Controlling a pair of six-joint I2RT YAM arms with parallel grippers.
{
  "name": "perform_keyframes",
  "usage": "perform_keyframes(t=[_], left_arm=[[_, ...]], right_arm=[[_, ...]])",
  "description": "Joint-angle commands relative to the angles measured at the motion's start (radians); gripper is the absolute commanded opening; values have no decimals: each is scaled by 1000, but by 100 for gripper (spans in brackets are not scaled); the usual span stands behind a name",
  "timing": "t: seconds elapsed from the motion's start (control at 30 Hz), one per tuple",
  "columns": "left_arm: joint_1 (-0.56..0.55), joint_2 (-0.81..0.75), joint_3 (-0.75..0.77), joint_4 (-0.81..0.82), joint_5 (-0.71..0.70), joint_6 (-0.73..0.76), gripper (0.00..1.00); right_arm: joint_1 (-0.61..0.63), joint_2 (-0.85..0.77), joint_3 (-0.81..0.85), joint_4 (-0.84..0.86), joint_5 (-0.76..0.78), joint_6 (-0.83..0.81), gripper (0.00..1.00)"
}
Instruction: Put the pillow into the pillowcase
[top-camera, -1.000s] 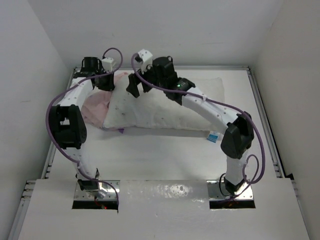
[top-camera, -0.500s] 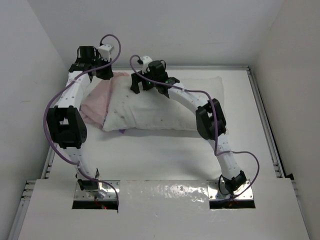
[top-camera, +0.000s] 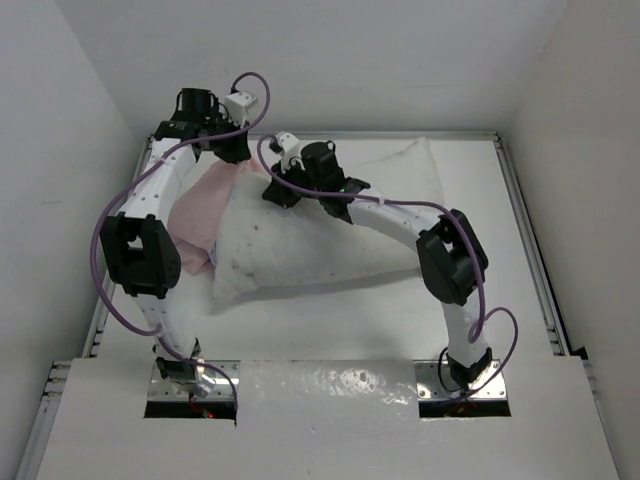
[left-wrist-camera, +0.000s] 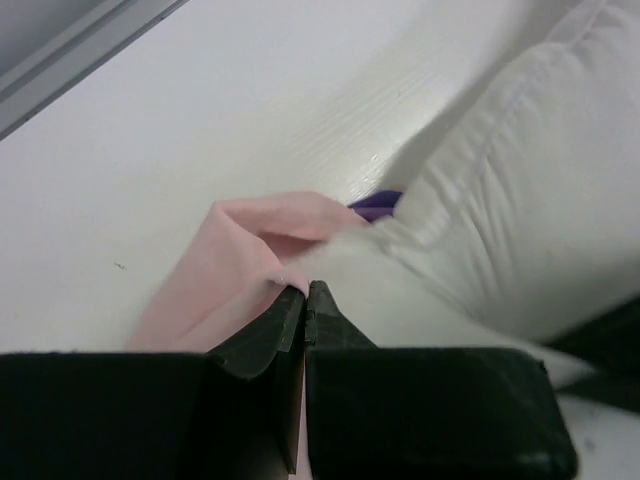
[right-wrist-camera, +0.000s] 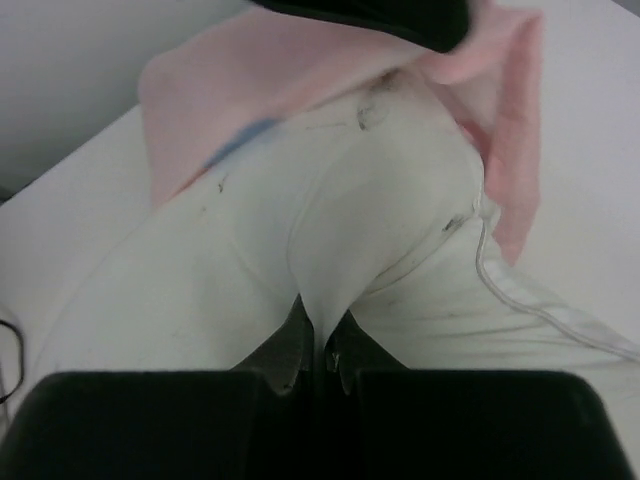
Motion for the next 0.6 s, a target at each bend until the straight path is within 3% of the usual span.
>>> perform_keyframes(t=[0.0,0.13,0.27,0.43,0.57], left_arm=[[3,-58,30,-4,51,46,0],[-17,-94,37,-228,192,236,0],[-17,-180,-27,-395,228,476,0],[-17,-266,-85,-511,332,551,0],[-17,-319,-194,-496,326,533,0]], right_arm=[[72,-108,-65,202,-95,21,0],[63,-30,14,281,-52,128,0],[39,49,70,389,86,269,0],[-29,112,64,480,400,467,0],[-76,119,51,497,517,547,0]])
